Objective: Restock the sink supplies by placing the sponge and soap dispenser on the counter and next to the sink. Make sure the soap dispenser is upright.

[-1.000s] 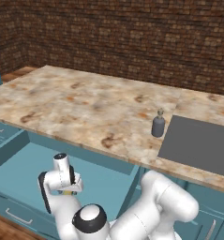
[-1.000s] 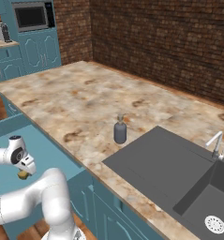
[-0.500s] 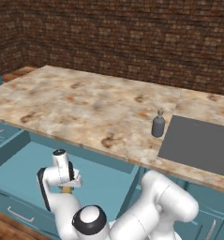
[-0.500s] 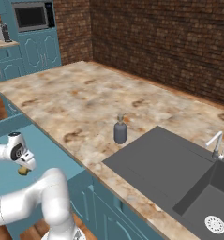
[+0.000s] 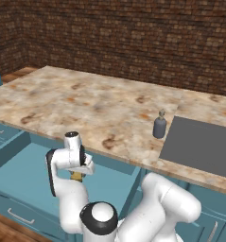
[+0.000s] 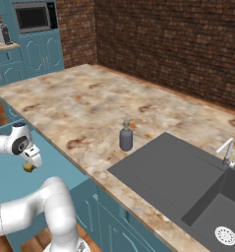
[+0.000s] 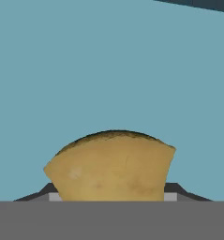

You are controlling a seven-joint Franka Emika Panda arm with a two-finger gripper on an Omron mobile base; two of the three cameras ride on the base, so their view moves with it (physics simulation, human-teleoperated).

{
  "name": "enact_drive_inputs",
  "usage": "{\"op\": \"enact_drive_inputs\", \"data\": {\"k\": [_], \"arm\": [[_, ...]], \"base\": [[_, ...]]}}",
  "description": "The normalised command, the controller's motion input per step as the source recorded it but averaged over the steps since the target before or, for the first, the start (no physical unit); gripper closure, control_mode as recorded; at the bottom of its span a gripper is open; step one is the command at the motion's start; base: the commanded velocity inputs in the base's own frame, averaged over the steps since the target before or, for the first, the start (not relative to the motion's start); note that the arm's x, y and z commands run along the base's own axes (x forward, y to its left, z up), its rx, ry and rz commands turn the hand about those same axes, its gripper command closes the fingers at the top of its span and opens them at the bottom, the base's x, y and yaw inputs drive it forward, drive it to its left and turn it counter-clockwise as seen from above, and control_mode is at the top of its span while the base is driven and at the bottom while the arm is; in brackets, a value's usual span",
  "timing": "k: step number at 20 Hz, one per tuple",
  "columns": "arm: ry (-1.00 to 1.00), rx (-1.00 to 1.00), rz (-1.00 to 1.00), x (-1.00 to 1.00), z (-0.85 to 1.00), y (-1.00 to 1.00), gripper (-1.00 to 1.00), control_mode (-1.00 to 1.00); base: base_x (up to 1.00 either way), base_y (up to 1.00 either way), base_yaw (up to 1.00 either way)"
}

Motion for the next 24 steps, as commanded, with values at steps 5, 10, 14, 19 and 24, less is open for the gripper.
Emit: {"op": "enact_drive_inputs", "data": {"k": [5,10,14,19,24], "arm": [[0.0,0.04,-0.13,0.25,0.64,-0.95,1.0,-1.0],[0.0,0.09,-0.09,0.36,0.34,-1.0,1.0,-1.0],[0.0,0.11,-0.07,0.45,0.22,-1.0,1.0,-1.0],[0.0,0.09,-0.05,0.48,0.05,-1.0,1.0,-1.0],[-0.04,0.05,0.0,0.05,0.16,-1.0,1.0,-1.0]], "base": [[0.0,0.0,0.0],[0.0,0.0,0.0],[0.0,0.0,0.0],[0.0,0.0,0.0],[0.0,0.0,0.0]]}}
